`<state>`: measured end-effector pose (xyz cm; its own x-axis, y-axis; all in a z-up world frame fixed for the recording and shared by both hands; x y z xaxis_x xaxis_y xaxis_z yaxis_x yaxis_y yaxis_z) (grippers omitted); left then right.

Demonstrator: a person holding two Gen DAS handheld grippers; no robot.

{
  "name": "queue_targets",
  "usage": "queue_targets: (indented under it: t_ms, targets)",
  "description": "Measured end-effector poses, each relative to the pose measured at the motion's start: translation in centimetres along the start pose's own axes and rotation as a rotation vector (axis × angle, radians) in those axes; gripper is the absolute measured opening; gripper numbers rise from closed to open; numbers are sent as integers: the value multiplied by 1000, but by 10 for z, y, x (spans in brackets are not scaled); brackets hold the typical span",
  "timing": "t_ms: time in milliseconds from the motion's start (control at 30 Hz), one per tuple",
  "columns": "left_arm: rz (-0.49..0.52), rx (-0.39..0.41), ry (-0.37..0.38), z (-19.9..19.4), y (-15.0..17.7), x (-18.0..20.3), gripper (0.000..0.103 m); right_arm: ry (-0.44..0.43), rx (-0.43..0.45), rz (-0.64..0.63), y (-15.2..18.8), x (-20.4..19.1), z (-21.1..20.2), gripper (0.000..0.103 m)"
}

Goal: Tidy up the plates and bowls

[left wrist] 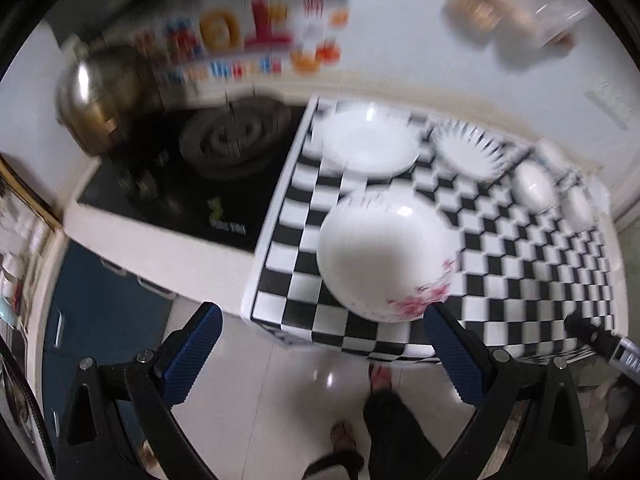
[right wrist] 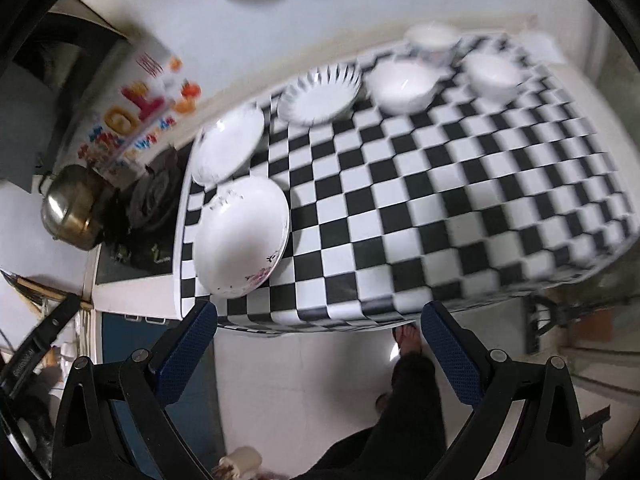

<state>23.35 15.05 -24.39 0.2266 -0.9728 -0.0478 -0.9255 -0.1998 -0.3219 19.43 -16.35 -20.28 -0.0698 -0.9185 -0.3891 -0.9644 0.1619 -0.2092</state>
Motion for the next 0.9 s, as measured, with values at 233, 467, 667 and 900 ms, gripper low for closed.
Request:
queue_targets:
  t_ms: [233, 467, 667, 900]
  targets:
    - [-75, -222, 52, 118, -38, -1, 89, -35, -180, -72, -82, -20, 135, 99]
    - [-77, -333, 70, 189, -73, 0, 64, -64, -362, -143, -127, -50, 232, 76]
    - [-46, -403, 91, 214, -80, 7, 35, -87, -441, -184, -133, -66, 267, 43]
    - [-54, -408, 70, 208, -78, 13, 29, -88, -455, -214, -130, -75, 284, 13]
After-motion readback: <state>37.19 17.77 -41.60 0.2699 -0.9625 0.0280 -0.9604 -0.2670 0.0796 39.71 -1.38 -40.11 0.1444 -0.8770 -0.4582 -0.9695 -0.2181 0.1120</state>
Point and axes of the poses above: each gripper's, at about its wrist camera, not at the fingertips, and z roughly the way its jaws point, x to its right, y to its underside, the point moved 2 cm from there along z, roughly the way its jaws point, and after that the axes turned 5 degrees about -x, right-handed, at the moved point
